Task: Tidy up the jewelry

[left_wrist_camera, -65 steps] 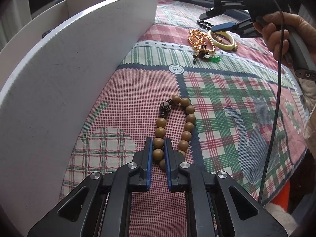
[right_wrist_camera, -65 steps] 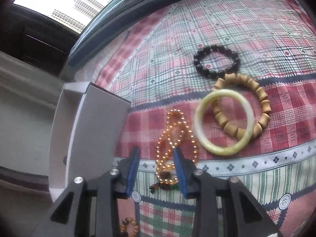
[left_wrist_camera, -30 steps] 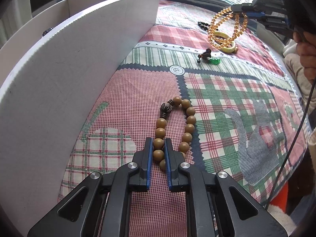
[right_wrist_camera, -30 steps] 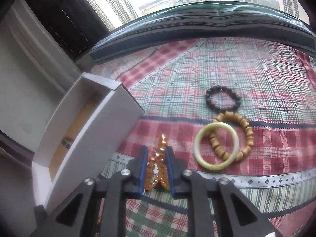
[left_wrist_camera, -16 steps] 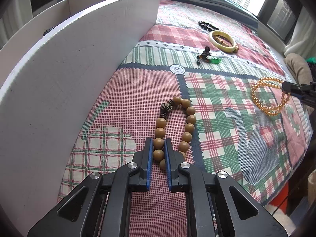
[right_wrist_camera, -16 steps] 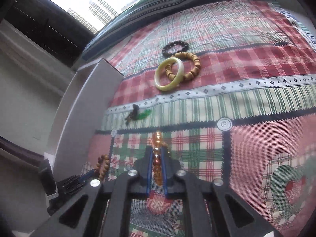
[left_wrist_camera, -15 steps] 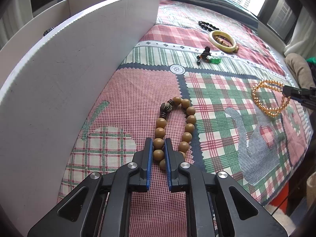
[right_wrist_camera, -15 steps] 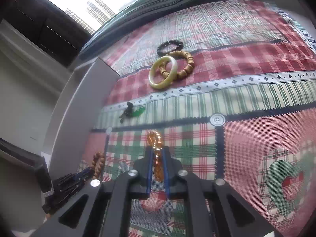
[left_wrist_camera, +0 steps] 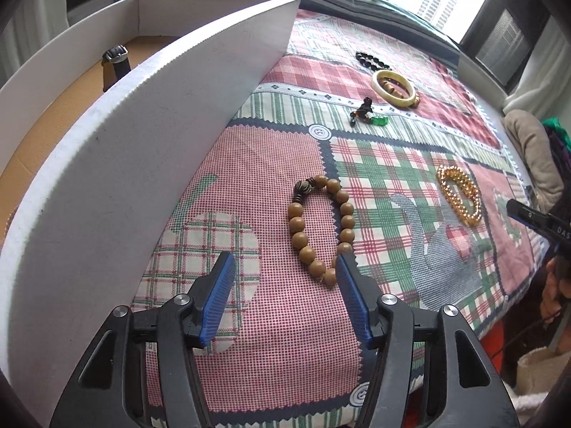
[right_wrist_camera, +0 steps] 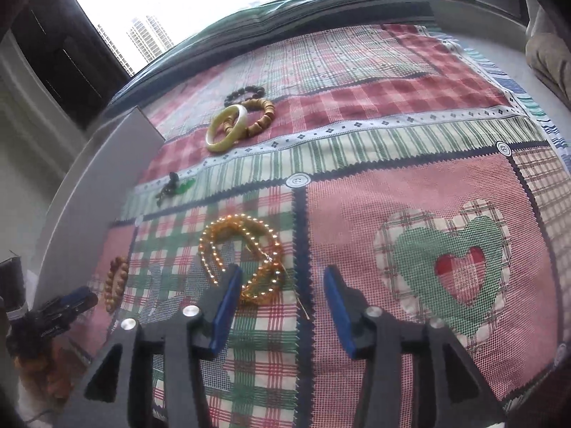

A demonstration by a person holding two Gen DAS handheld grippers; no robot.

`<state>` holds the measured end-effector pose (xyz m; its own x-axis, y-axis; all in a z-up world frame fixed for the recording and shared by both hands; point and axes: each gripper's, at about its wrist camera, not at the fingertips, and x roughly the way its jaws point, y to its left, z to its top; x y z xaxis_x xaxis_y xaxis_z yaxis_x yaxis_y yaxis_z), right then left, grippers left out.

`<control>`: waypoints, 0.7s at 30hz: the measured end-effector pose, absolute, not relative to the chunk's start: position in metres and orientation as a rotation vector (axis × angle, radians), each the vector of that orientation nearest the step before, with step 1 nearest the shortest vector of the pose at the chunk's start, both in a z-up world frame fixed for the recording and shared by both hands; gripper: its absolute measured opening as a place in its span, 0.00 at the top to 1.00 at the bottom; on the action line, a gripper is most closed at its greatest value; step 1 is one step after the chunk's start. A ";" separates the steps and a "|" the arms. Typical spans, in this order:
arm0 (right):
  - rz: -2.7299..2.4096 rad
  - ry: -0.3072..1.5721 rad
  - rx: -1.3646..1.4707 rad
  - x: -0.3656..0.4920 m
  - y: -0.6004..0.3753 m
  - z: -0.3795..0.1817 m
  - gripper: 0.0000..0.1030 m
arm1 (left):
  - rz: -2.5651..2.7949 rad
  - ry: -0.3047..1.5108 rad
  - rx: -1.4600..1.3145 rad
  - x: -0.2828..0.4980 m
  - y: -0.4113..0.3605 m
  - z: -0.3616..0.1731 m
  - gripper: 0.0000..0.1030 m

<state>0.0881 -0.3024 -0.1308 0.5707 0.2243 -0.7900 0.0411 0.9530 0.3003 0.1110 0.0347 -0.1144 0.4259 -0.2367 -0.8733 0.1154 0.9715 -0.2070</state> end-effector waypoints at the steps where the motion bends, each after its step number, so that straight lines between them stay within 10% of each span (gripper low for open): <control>1: 0.113 0.957 0.289 0.085 -0.300 -0.129 0.51 | -0.217 1.113 -0.128 0.110 0.037 -0.115 0.41; 13: 0.178 0.922 0.266 0.076 -0.273 -0.122 0.51 | -0.180 1.141 -0.025 0.142 0.009 -0.132 0.45; 18: 0.201 0.925 0.257 0.071 -0.264 -0.123 0.51 | -0.187 1.118 0.036 0.163 -0.005 -0.132 0.61; 21: 0.203 0.928 0.253 0.069 -0.265 -0.122 0.51 | -0.200 1.112 0.103 0.168 -0.013 -0.132 0.89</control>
<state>0.0688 -0.2647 -0.1220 0.5838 0.2798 -0.7622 -0.0634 0.9516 0.3007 0.1675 -0.0135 -0.1323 0.4277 -0.1085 -0.8974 0.2108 0.9774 -0.0177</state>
